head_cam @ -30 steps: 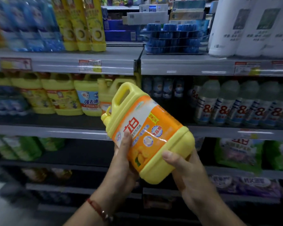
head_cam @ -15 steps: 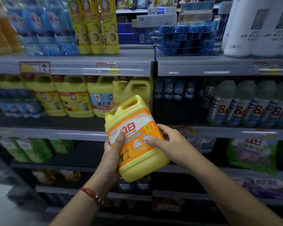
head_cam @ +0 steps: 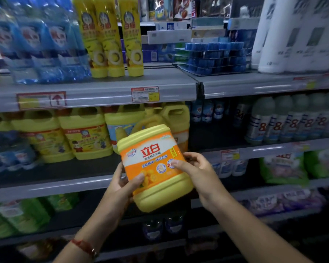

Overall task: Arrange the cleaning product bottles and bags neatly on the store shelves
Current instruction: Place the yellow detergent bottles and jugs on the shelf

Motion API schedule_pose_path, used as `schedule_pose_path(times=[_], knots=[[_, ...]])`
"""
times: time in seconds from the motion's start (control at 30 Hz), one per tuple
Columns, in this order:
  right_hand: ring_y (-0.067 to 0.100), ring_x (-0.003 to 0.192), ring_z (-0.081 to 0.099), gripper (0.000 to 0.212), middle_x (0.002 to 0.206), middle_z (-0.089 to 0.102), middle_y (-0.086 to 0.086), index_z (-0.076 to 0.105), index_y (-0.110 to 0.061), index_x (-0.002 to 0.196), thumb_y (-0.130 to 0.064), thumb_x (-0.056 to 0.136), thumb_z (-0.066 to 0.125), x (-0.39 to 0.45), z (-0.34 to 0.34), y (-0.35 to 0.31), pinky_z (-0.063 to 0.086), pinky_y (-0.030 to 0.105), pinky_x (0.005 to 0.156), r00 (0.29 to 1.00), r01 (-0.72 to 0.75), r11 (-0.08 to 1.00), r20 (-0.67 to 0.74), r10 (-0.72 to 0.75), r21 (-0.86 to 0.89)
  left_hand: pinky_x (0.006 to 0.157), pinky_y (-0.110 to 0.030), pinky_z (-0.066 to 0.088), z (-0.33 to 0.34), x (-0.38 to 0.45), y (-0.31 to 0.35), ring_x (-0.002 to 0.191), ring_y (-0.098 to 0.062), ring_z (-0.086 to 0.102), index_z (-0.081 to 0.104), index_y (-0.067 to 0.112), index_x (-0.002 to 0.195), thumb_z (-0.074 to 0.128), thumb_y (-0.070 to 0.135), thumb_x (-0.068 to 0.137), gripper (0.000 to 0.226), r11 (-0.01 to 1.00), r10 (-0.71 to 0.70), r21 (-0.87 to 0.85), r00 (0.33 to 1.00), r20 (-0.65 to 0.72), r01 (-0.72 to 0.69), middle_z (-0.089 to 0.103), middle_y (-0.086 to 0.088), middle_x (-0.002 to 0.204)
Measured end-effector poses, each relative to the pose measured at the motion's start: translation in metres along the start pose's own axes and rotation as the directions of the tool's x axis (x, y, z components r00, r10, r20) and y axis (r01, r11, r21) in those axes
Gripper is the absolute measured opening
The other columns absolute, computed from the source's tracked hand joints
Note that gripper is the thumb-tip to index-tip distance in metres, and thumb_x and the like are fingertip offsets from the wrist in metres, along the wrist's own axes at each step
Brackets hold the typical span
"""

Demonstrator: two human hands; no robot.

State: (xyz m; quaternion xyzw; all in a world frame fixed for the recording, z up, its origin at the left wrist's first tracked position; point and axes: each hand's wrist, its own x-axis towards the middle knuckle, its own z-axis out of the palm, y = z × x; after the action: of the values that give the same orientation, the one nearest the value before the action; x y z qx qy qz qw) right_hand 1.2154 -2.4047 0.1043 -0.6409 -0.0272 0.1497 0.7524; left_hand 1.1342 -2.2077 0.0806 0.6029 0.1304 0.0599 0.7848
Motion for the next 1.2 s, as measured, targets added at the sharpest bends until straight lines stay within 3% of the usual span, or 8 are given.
schedule_pose_path(times=[0.23,0.4,0.53,0.63,0.77,0.9,1.03,1.2], knots=[[0.014,0.091,0.075,0.04,0.11,0.072,0.002,0.064,-0.024,0.111,-0.025,0.077,0.086,-0.012,0.057,0.013,0.063,0.036,0.077,0.987,0.132,0.984,-0.081,-0.142,-0.118,0.061,-0.035,0.061,-0.05,0.003,0.008,0.089,-0.013,0.076,0.049,0.053,0.116,0.087,0.051,0.054,0.073,0.992,-0.002,0.124,0.999,0.051,-0.005,0.072,0.009,0.11],[0.008,0.092,0.074,0.03,0.111,0.073,-0.005,0.064,-0.03,0.114,-0.03,0.087,0.077,-0.017,0.09,0.03,0.062,0.035,0.083,0.975,0.156,0.966,-0.127,-0.184,-0.204,0.081,-0.044,0.061,-0.077,0.002,0.014,0.095,-0.011,0.075,0.057,0.041,0.121,0.091,0.055,0.055,0.075,0.968,0.12,0.22,0.993,0.015,-0.121,0.075,0.016,0.106],[0.008,0.108,0.062,0.043,0.127,0.056,-0.007,0.059,-0.029,0.134,-0.04,0.094,0.068,-0.01,0.11,0.037,0.055,0.031,0.093,0.962,0.116,0.88,-0.169,-0.215,-0.461,0.076,-0.023,0.06,-0.089,0.005,0.016,0.097,-0.004,0.073,0.061,0.032,0.119,0.085,0.031,0.07,0.055,0.946,0.216,0.253,0.976,-0.023,-0.203,0.075,0.02,0.104],[0.012,0.114,0.052,0.053,0.129,0.044,-0.002,0.052,-0.022,0.144,-0.042,0.096,0.063,-0.001,0.124,0.033,0.046,0.032,0.102,0.968,0.07,0.834,-0.163,-0.188,-0.547,0.083,-0.026,0.059,-0.099,0.015,0.02,0.101,-0.003,0.071,0.06,0.031,0.122,0.086,0.027,0.073,0.056,0.914,0.294,0.301,0.955,-0.029,-0.272,0.075,0.018,0.11],[0.017,0.116,0.051,0.042,0.131,0.047,-0.002,0.061,-0.026,0.128,-0.045,0.091,0.068,0.017,0.147,0.022,0.046,0.04,0.104,0.984,0.01,0.879,-0.152,-0.094,-0.477,0.093,-0.034,0.058,-0.109,0.041,0.03,0.103,0.001,0.069,0.059,0.038,0.12,0.088,0.026,0.076,0.055,0.848,0.408,0.379,0.913,-0.022,-0.37,0.073,0.016,0.112],[0.019,0.099,0.063,0.034,0.113,0.068,0.001,0.064,-0.02,0.102,-0.037,0.076,0.077,0.037,0.168,0.015,0.054,0.042,0.091,0.982,-0.074,0.946,-0.186,0.015,-0.315,0.101,-0.022,0.051,-0.114,0.074,0.031,0.117,0.007,0.06,0.021,0.057,0.146,0.085,0.018,0.08,0.1,0.809,0.457,0.405,0.889,0.022,-0.426,0.06,0.017,0.135],[0.019,0.08,0.056,0.011,0.097,0.064,0.008,0.062,-0.009,0.091,-0.019,0.091,0.063,0.054,0.181,0.016,0.041,0.036,0.077,0.96,-0.196,0.94,-0.25,0.126,-0.279,0.109,-0.038,0.047,-0.121,0.107,0.022,0.129,-0.003,0.054,0.014,0.068,0.142,0.086,0.018,0.079,0.108,0.801,0.46,0.441,0.888,-0.021,-0.405,0.053,0.017,0.145],[0.03,0.099,0.055,0.026,0.112,0.062,0.006,0.063,-0.007,0.121,-0.018,0.097,0.06,0.061,0.187,0.031,0.042,0.038,0.087,0.935,-0.283,0.916,-0.292,0.199,-0.285,0.11,-0.044,0.047,-0.131,0.132,-0.01,0.133,-0.004,0.052,0.013,0.046,0.158,0.082,0.028,0.084,0.103,0.814,0.403,0.438,0.914,0.047,-0.382,0.052,0.019,0.147]])
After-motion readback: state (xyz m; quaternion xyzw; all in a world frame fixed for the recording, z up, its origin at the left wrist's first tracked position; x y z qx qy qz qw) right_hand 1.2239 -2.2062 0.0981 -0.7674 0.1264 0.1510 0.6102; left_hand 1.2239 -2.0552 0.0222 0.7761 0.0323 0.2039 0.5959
